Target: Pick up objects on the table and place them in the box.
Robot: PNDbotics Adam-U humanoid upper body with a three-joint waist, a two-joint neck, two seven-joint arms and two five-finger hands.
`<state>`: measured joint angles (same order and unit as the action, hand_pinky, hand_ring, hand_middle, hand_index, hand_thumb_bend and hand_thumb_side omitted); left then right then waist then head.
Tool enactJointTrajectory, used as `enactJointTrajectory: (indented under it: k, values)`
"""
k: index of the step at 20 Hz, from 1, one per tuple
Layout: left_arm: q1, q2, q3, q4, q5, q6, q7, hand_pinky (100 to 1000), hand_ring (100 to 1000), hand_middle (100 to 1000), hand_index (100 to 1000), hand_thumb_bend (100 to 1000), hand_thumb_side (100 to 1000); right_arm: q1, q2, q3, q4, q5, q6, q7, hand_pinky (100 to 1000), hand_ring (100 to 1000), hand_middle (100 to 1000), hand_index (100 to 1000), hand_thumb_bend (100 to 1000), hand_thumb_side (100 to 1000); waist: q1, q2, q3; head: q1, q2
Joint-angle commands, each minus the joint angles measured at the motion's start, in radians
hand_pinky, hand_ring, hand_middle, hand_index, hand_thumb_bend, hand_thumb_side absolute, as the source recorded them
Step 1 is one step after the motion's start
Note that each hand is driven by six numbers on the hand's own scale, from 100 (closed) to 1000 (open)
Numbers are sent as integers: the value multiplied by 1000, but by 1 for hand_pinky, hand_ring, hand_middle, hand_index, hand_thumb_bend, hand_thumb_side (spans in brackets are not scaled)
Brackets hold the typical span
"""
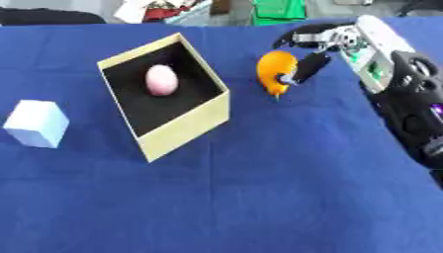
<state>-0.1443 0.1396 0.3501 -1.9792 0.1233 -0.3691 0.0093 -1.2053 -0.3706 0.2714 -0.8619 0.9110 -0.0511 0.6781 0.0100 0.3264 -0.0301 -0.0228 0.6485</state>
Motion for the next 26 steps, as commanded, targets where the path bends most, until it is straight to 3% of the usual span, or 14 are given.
enactJointTrajectory:
  k: [1,4,8,14,16,18,26]
  values:
    - [-8,6,4,-21,-6,-1,-4,731,653,678,799,330,971,-24,-4,-6,-7,37,5,-33,895,1000,1000,966,354,338,2,-17,2,-2,-16]
    - [-9,6,4,-21,-6,-1,-4,730,653,678,799,323,965,-26,1,-7,-11,63,15,-77,860,1000,986,914,389,289,2,-16,3,-2,-16]
    - [-9,5,4,-21,-5,1,-5,730,653,677,799,317,964,-26,10,-5,-6,78,30,-115,818,1000,921,857,357,248,3,-16,3,-3,-16]
    - [-8,5,3,-21,-5,2,-7,729,653,677,798,303,955,-24,20,-9,3,74,51,-125,791,1000,870,817,181,212,4,-17,4,-5,-17]
    - [-8,5,3,-21,-5,2,-8,729,653,677,798,299,953,-23,22,-10,4,73,58,-124,785,1000,857,808,100,163,5,-17,4,-5,-17]
    - [-8,4,3,-21,-5,3,-9,729,653,677,798,298,953,-23,23,-11,4,70,63,-122,781,994,846,802,100,103,5,-16,3,-5,-17]
    - [-8,5,4,-21,-5,5,-11,728,653,677,798,293,946,-25,23,-16,-16,54,87,-122,772,983,826,785,100,100,5,-18,1,-4,-19]
